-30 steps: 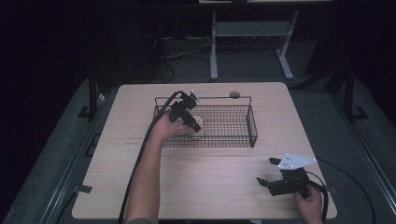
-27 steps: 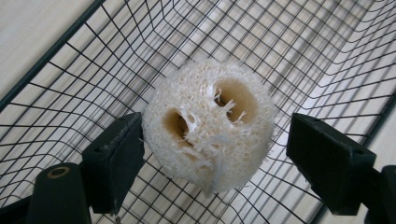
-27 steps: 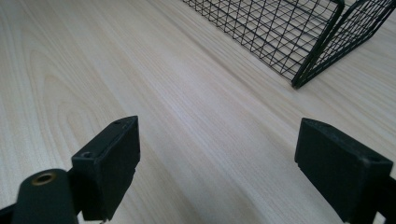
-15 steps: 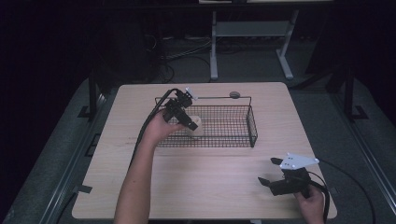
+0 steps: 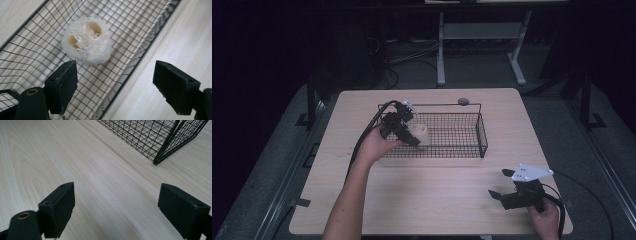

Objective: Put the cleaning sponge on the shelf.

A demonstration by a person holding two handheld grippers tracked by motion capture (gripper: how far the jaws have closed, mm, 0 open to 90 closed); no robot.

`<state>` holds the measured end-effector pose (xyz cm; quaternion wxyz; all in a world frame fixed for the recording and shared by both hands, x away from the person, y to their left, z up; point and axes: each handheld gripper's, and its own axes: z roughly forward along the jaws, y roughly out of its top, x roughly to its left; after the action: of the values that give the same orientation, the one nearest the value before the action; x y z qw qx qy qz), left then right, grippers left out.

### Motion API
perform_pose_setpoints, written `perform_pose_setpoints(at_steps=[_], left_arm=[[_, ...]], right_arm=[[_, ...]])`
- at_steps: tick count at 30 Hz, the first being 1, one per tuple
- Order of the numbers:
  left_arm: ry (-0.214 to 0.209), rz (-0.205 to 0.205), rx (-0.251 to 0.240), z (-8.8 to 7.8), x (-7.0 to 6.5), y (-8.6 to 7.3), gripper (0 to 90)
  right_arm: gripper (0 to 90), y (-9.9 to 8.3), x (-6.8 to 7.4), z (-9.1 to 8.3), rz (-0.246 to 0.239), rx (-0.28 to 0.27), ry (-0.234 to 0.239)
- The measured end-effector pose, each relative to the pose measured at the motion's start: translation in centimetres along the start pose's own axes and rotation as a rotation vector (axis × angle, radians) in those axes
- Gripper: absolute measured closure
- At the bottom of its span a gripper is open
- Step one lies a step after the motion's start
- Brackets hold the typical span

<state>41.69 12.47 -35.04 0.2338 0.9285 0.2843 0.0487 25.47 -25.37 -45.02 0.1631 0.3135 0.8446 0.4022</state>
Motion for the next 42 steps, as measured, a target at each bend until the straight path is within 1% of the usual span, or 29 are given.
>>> perform_pose_setpoints(at_steps=[2, 4, 9, 11, 12, 13, 15, 16, 17, 18, 20, 22, 23, 24, 26, 27, 28, 31, 33, 35, 37, 42], left_arm=[[-0.007, -0.001, -0.002, -0.2, -0.3, -0.3, 19.1], [-0.003, 0.007, 0.001, -0.5, -0.6, -0.6, 19.1], [0.002, 0.016, -0.024, -1.4, -1.4, -1.6, 19.4], [0.006, 0.028, -0.025, -1.7, -1.7, -2.0, 19.6], [0.006, 0.033, -0.031, -1.9, -1.9, -2.2, 19.8], [0.002, 0.03, -0.04, -2.0, -2.1, -2.4, 19.8], [-0.003, 0.034, -0.043, -2.2, -2.3, -2.7, 19.8], [-0.01, 0.033, -0.049, -2.5, -2.8, -3.2, 19.8], [-0.009, 0.038, -0.043, -2.6, -3.0, -3.4, 19.8], [-0.004, 0.038, -0.045, -2.6, -3.2, -3.6, 19.8], [-0.008, 0.043, -0.052, -2.9, -3.7, -4.1, 19.8], [-0.004, 0.051, -0.052, -3.1, -4.0, -4.7, 19.9], [-0.007, 0.048, -0.054, -3.1, -4.1, -4.9, 19.9], [-0.005, 0.056, -0.053, -3.2, -4.3, -5.2, 19.9], [-0.007, 0.051, -0.052, -3.3, -4.6, -5.8, 19.9], [-0.008, 0.056, -0.055, -3.4, -4.7, -6.1, 19.9], [-0.008, 0.051, -0.059, -3.5, -4.9, -6.3, 19.9], [-0.006, 0.06, -0.065, -3.8, -5.5, -7.3, 19.9], [-0.014, 0.06, -0.059, -3.8, -5.8, -7.8, 20.2], [-0.007, 0.057, -0.068, -3.8, -6.2, -8.6, 20.2], [-0.014, 0.054, -0.068, -3.9, -6.4, -9.3, 20.2], [-0.024, 0.062, -0.069, -3.8, -7.4, -10.7, 20.2]], right_arm=[[13.6, 0.0, 0.0, 0.0, -0.002, 0.001, 0.0], [13.6, 0.0, 0.0, 0.0, -0.002, 0.001, -0.002], [13.6, 0.0, 0.0, 0.0, 0.003, 0.005, -0.002], [13.6, 0.0, 0.0, 0.1, 0.0, 0.005, -0.001], [13.5, 0.0, 0.0, 0.1, -0.001, 0.007, -0.003], [13.6, 0.0, 0.1, 0.1, -0.006, 0.008, -0.004], [13.6, 0.0, 0.1, 0.1, -0.005, 0.01, -0.002], [13.6, 0.1, 0.1, 0.2, -0.007, 0.011, -0.003], [13.6, 0.1, 0.1, 0.2, -0.008, 0.012, -0.004], [13.6, 0.1, 0.1, 0.2, -0.01, 0.013, -0.005], [13.6, 0.1, 0.1, 0.2, -0.009, 0.014, -0.007], [13.5, 0.1, 0.1, 0.2, -0.007, 0.015, -0.008], [13.5, 0.1, 0.1, 0.2, -0.009, 0.016, -0.008], [13.5, 0.1, 0.1, 0.2, -0.01, 0.018, -0.009], [13.6, 0.1, 0.1, 0.2, -0.01, 0.019, -0.009], [13.6, 0.1, 0.1, 0.2, -0.012, 0.018, -0.009], [13.6, 0.1, 0.1, 0.2, -0.012, 0.017, -0.01], [13.6, 0.1, 0.2, 0.2, -0.011, 0.02, -0.013], [13.6, 0.1, 0.2, 0.2, -0.012, 0.022, -0.013], [13.5, 0.1, 0.2, 0.2, -0.009, 0.023, -0.009], [13.5, 0.1, 0.3, 0.2, -0.011, 0.023, -0.008], [13.5, 0.1, 0.3, 0.2, -0.018, 0.03, -0.014]])
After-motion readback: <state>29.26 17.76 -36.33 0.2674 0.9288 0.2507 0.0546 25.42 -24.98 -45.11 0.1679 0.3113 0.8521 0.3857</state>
